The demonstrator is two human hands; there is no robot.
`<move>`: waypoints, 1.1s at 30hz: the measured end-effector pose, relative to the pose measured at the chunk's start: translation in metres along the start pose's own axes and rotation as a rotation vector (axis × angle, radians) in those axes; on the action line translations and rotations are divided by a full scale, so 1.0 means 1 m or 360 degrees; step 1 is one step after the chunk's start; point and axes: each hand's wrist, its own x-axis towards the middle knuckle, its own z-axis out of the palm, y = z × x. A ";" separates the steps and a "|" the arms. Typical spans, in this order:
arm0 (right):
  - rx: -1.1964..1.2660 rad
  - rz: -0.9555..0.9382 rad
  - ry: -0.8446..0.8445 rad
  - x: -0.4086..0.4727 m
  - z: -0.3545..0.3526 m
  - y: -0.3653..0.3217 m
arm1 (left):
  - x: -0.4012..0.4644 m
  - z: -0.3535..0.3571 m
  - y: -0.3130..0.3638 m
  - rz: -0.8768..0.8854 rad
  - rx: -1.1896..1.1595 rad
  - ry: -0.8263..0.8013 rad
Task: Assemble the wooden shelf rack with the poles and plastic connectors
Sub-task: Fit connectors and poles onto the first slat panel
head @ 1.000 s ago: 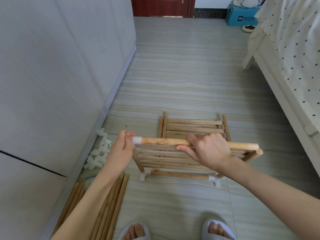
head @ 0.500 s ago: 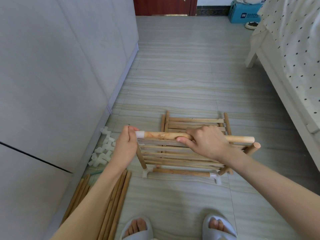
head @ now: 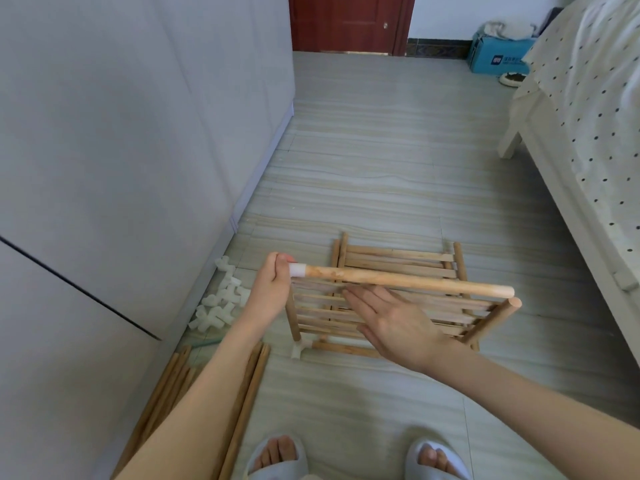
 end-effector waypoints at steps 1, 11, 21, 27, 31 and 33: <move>-0.0063 0.0003 0.0004 0.002 0.005 0.000 | -0.001 0.001 -0.001 0.0014 -0.0020 0.0030; -0.0065 0.0311 0.0103 0.030 0.041 0.011 | 0.002 0.007 -0.019 0.0182 -0.0078 0.0206; -0.0014 0.0340 0.0011 0.053 0.047 0.031 | 0.016 -0.002 -0.065 0.0186 -0.0379 0.0159; 0.0189 0.0477 0.0058 0.052 0.055 0.035 | 0.039 0.010 -0.178 -0.0289 0.0635 -0.0112; 0.0169 0.0581 0.0095 0.045 0.056 0.030 | 0.063 0.041 -0.206 -0.0297 0.1085 -0.0444; 0.0169 0.0590 0.0078 0.042 0.058 0.029 | 0.078 0.054 -0.206 -0.0228 0.1211 -0.0517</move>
